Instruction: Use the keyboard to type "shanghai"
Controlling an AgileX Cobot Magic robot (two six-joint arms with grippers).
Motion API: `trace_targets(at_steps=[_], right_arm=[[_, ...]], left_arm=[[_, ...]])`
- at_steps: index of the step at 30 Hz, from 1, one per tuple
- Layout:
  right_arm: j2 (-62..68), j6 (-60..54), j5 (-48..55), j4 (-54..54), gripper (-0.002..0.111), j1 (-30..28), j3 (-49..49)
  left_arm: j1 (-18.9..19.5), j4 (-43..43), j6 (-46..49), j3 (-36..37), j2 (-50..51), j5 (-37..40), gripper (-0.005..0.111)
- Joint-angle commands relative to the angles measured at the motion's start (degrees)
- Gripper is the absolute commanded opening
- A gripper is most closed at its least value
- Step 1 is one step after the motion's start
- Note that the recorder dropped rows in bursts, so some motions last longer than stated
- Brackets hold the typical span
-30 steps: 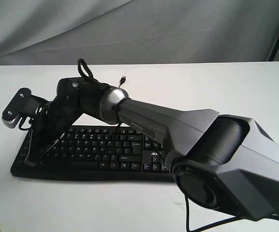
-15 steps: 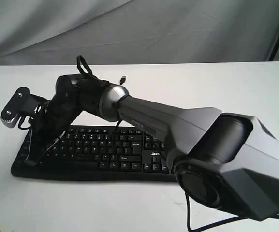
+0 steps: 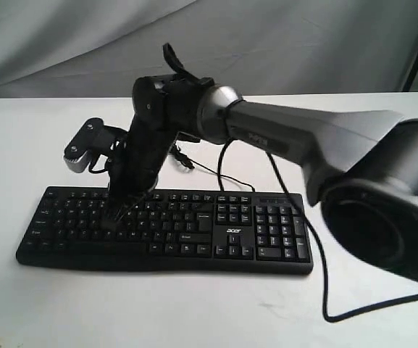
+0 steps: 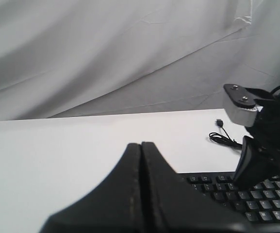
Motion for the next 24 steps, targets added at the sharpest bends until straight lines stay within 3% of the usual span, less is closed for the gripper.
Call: trace_targets(at_steps=[1, 6, 24], right_arm=[[-9.3, -0.8, -11.0, 0.2, 0.000, -0.8, 15.2], [-10.2, -7.5, -15.9, 9.2, 0.000, -2.8, 21.0], [-7.4, -10.2, -20.5, 11.2, 0.000, -3.5, 20.9]], left_arm=[[-0.4, 0.0, -0.2, 0.1, -0.1, -0.3, 0.000], [-0.4, 0.0, -0.2, 0.1, -0.1, -0.3, 0.000], [-0.4, 0.0, -0.2, 0.1, -0.1, -0.3, 0.000]])
